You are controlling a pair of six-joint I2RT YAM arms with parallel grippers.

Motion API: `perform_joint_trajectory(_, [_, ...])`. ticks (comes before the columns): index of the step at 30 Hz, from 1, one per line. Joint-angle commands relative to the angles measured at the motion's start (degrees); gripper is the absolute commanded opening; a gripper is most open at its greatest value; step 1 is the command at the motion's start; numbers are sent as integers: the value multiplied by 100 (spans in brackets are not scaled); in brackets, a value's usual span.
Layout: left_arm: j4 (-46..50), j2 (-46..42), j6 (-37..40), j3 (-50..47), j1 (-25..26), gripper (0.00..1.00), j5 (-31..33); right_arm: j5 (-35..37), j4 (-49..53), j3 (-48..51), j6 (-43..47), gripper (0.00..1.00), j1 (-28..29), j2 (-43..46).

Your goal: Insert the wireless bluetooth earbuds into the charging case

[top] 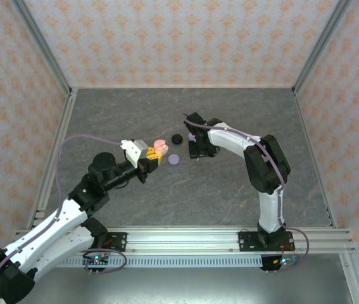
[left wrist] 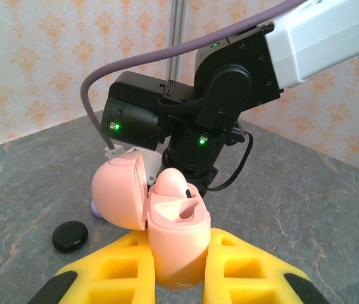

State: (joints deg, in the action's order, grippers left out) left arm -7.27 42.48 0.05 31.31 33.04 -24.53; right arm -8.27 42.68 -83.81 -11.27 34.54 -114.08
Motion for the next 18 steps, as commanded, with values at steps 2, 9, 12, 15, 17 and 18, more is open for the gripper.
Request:
perform_joint_trajectory(2, [-12,-73,13,-29,43,0,133,-56,145,-189,39,41,-23,-186])
perform_joint_trajectory(9, [15,-73,13,-28,49,0,140,-26,93,-287,94,36,-25,-341])
perform_joint_trajectory(12, [23,-73,15,-28,45,0,148,-42,99,-327,112,33,-16,-409])
perform_joint_trajectory(15, [50,-86,15,-20,45,0,154,-77,82,-324,130,30,-23,-469])
perform_joint_trajectory(17, [51,-82,12,-20,46,0,160,-81,61,-316,146,28,-24,-498])
perform_joint_trajectory(18, [50,-82,13,-20,45,0,168,-90,34,-306,142,28,-19,-510])
